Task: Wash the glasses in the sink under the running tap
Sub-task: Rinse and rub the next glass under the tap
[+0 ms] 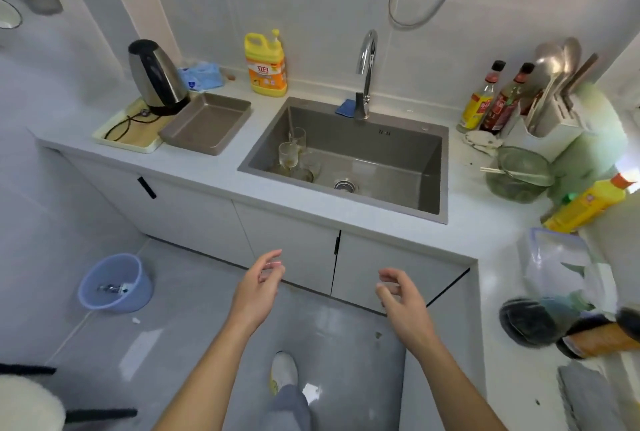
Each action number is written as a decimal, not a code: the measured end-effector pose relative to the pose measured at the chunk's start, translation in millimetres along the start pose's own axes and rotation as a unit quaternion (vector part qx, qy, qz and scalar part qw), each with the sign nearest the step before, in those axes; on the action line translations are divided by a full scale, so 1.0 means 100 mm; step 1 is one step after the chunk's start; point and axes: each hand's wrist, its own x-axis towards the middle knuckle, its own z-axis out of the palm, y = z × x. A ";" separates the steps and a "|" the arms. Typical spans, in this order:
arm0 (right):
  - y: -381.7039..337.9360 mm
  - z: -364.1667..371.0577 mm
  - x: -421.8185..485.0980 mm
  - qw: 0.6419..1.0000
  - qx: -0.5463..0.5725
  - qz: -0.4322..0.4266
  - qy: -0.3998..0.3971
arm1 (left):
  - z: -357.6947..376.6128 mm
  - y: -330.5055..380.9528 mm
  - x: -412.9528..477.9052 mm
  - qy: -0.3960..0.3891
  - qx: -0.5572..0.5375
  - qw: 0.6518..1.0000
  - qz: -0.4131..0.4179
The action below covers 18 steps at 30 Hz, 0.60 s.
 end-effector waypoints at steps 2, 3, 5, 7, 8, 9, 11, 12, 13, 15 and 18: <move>-0.12 0.11 0.23 1.000 0.001 0.008 0.006 | -0.05 0.08 0.34 -0.010 -0.001 1.000 0.003; -0.19 0.17 0.34 1.000 0.002 0.011 0.011 | -0.09 0.12 0.50 -0.017 0.000 1.000 0.002; -0.32 0.29 0.56 1.000 -0.002 0.011 0.019 | -0.18 0.21 0.80 -0.030 0.009 0.999 0.003; -0.48 0.42 0.78 1.000 -0.006 0.012 0.027 | -0.28 0.32 1.09 -0.041 0.019 0.999 0.006; -0.56 0.49 0.88 0.999 -0.005 0.012 0.030 | -0.33 0.37 1.23 -0.043 0.022 0.999 0.008; -0.63 0.55 0.97 0.999 -0.004 0.012 0.033 | -0.38 0.41 1.36 -0.045 0.026 0.999 0.010; -0.73 0.66 1.16 0.999 0.000 0.016 0.037 | -0.48 0.48 1.62 -0.055 0.041 0.998 0.010; -0.78 0.70 1.21 0.999 -0.001 0.017 0.036 | -0.50 0.51 1.69 -0.058 0.047 0.997 0.009; -0.82 0.73 1.26 0.999 -0.005 0.015 0.033 | -0.53 0.54 1.75 -0.060 0.044 0.997 0.009; -0.89 0.79 1.42 0.999 -0.013 0.015 0.030 | -0.56 0.61 1.91 -0.065 0.031 0.997 0.004; -0.97 0.86 1.70 0.999 -0.024 0.016 0.026 | -0.57 0.67 2.15 -0.070 0.037 0.997 0.001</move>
